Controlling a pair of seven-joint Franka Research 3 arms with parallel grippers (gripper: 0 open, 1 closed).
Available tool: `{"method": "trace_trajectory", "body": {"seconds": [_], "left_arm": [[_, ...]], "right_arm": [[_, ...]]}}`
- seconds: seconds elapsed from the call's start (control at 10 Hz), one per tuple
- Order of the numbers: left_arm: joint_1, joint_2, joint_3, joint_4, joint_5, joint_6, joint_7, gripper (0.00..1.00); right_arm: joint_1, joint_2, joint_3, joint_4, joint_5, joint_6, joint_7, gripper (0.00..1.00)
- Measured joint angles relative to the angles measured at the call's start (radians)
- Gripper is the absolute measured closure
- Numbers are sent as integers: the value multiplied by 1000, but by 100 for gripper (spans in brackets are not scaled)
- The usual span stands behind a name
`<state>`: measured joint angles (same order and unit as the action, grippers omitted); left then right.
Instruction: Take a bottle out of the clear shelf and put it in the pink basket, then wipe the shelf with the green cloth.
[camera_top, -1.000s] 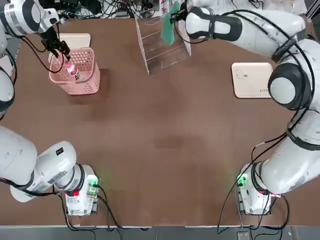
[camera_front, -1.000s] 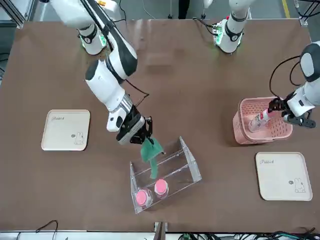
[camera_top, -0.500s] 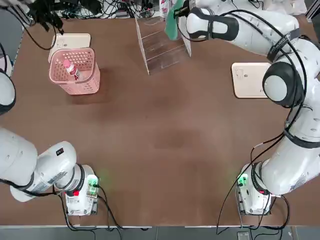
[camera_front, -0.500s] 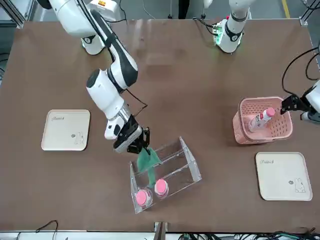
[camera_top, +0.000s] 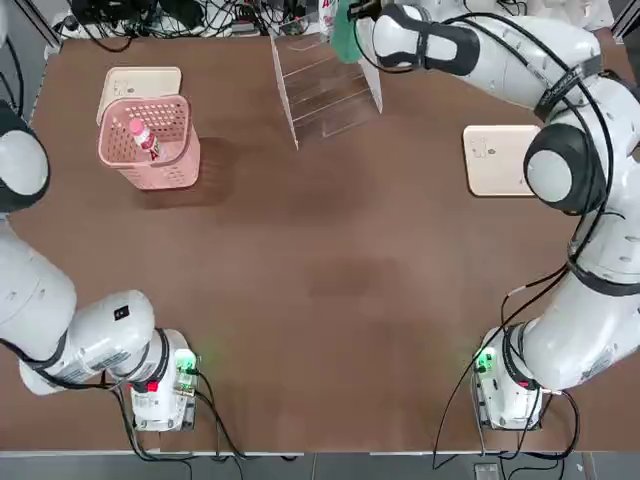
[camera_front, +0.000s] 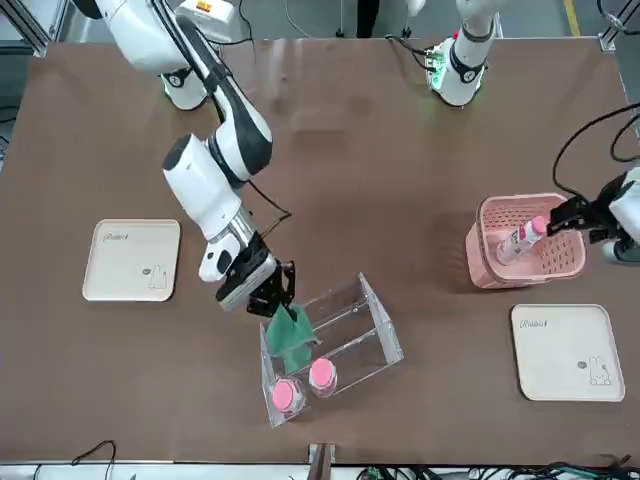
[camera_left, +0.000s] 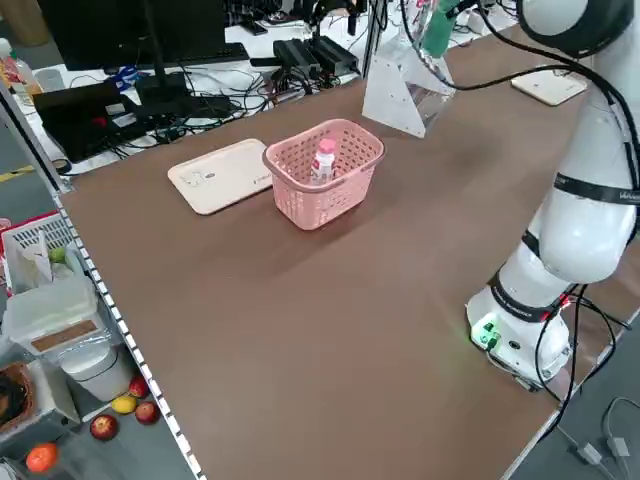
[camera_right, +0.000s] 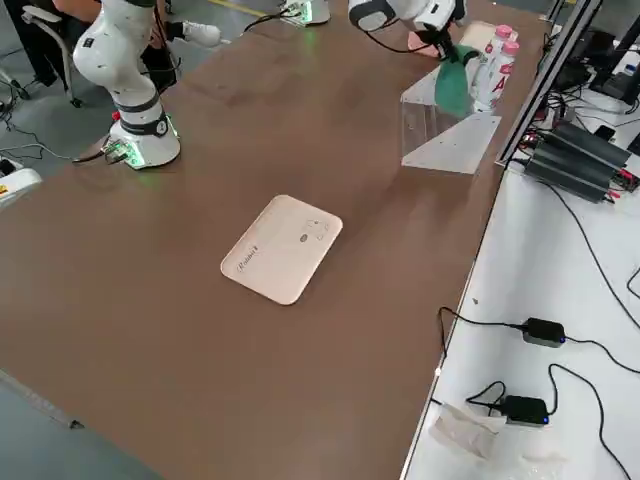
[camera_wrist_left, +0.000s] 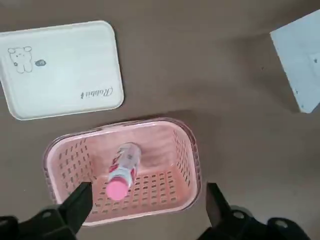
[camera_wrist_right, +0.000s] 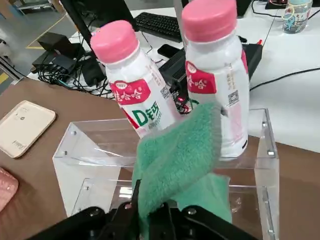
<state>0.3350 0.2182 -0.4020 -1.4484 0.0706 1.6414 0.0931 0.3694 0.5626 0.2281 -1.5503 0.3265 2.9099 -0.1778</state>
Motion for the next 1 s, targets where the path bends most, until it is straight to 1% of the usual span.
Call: {"method": "trace_trajectory", "body": {"seconds": [0.1,0.3,0.7,1.0], "left_arm": [[-15,-16,-5,15,9,-35,-7,0],[-9,-50,-6,21,9,-105,-5,0],[-3,-53,4,40,12,-108,-5,0],[10,-51,7,40,12,-108,5,0]], "right_arm": [[11,21,0,0,0,34,-13,94],[35,57,0,0,-1,92,-42,94],[50,89,0,0,-64,188,-60,94],[50,136,-2,0,-96,233,-68,94]]}}
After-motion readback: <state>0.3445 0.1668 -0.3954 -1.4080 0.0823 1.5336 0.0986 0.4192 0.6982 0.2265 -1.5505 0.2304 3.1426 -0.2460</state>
